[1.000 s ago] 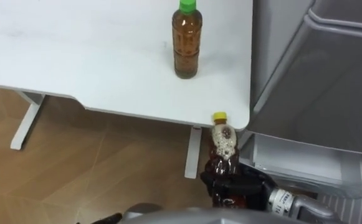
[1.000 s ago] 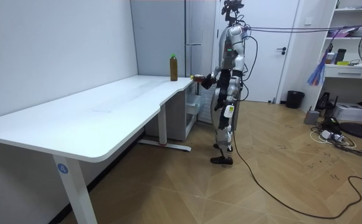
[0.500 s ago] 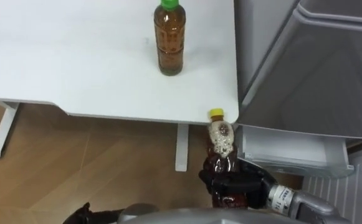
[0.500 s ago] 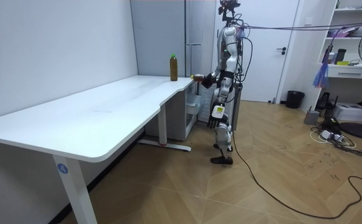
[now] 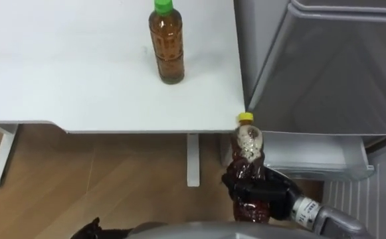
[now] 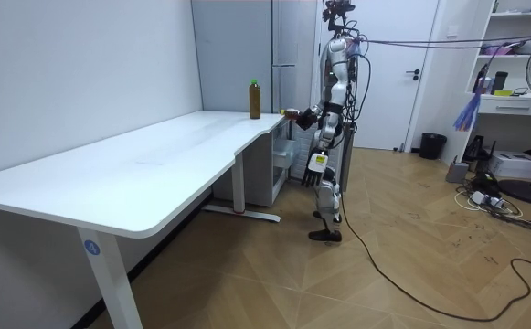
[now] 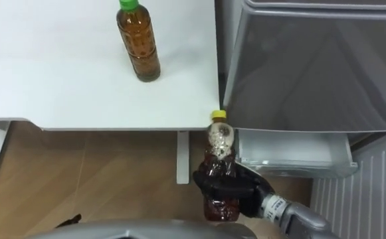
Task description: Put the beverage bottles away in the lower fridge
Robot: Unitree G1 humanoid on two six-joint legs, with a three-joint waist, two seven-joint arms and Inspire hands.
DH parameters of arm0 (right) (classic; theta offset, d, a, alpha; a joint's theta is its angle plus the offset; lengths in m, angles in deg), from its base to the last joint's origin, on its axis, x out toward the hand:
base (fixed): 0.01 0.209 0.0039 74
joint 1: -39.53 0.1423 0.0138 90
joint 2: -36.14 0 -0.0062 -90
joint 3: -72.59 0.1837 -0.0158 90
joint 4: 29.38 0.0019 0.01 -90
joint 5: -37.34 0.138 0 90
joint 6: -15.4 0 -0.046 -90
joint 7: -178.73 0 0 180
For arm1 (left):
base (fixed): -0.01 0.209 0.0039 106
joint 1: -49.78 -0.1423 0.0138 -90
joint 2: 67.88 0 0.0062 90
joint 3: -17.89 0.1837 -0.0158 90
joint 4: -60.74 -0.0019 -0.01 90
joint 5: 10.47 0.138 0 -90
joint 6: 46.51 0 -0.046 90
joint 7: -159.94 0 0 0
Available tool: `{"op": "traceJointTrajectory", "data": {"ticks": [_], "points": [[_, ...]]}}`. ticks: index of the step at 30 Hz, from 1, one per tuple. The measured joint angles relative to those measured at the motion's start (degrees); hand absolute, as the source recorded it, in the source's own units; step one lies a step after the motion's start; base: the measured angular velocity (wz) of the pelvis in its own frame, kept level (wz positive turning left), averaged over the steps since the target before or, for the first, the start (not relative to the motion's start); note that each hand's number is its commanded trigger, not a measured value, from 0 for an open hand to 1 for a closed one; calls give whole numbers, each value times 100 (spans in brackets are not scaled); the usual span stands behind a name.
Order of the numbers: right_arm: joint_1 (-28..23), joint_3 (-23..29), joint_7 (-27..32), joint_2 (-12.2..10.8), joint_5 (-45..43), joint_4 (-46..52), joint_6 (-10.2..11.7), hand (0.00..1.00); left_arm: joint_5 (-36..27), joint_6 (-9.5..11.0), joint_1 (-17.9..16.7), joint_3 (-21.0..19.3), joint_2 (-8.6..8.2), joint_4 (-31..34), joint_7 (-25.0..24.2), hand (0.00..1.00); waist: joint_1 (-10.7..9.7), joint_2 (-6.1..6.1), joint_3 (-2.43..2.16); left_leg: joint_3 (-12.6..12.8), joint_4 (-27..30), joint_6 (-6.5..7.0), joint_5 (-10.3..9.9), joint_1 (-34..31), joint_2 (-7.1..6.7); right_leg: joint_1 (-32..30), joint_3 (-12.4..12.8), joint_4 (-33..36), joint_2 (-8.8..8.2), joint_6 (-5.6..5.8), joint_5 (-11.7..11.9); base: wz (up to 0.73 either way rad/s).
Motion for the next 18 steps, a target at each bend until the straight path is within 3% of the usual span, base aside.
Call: {"op": "traceJointTrajectory", "data": {"ticks": [6,18], "points": [[-5,94,590,-36,414,-549,-2,100,163,41,-2,0,0,1,100,0,-8,6,-6,150,-19,-3,-1,1,6,-82,101,-12,25,-2,1,-9],[-64,90,927,-52,790,-836,18,100,371,99,23,121,-3,-2,259,0,-99,75,-8,442,-187,-10,-5,96,18,-167,269,-15,58,-6,16,-11]]}}
